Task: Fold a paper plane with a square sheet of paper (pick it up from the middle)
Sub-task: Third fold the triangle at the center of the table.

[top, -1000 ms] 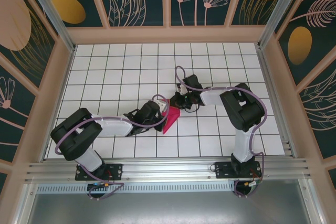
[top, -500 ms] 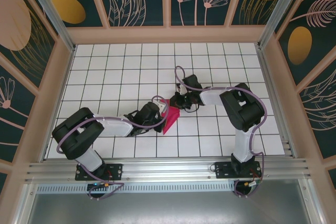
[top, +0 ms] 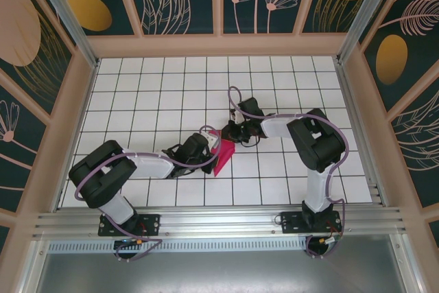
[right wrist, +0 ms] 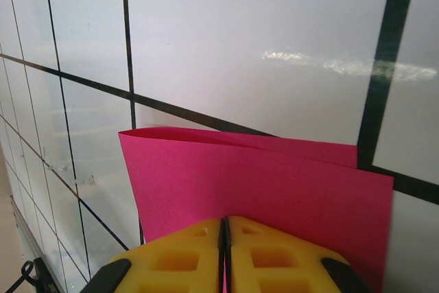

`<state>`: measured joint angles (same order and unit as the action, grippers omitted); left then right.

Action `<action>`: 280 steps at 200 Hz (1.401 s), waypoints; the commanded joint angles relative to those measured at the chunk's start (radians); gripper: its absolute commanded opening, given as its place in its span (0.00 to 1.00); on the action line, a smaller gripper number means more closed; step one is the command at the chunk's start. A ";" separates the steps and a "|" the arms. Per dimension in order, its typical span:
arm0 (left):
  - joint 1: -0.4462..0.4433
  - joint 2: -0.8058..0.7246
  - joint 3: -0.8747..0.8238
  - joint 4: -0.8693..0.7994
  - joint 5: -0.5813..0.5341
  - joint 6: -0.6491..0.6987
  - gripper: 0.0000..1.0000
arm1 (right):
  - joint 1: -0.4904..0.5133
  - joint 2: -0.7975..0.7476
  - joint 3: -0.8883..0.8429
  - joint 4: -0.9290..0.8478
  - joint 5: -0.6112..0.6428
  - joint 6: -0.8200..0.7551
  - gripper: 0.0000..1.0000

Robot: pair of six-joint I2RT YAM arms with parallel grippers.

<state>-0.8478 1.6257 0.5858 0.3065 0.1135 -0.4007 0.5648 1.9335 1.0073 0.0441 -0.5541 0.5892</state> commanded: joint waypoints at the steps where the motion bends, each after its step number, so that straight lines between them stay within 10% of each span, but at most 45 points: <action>1: 0.005 0.025 0.028 0.023 0.018 0.029 0.00 | 0.017 0.030 -0.010 -0.039 0.005 0.004 0.13; 152: 0.004 0.048 -0.001 0.020 0.000 0.021 0.00 | -0.013 -0.172 -0.022 -0.061 0.092 0.043 0.24; 220: 0.005 0.045 0.014 0.001 -0.003 0.039 0.00 | 0.022 -0.375 -0.320 0.153 0.054 0.218 0.01; 280: 0.004 0.049 0.023 -0.011 -0.002 0.047 0.00 | 0.084 -0.320 -0.365 0.258 0.024 0.281 0.00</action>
<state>-0.8478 1.6497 0.5922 0.3374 0.1223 -0.3771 0.6392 1.5814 0.6331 0.2134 -0.5037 0.8299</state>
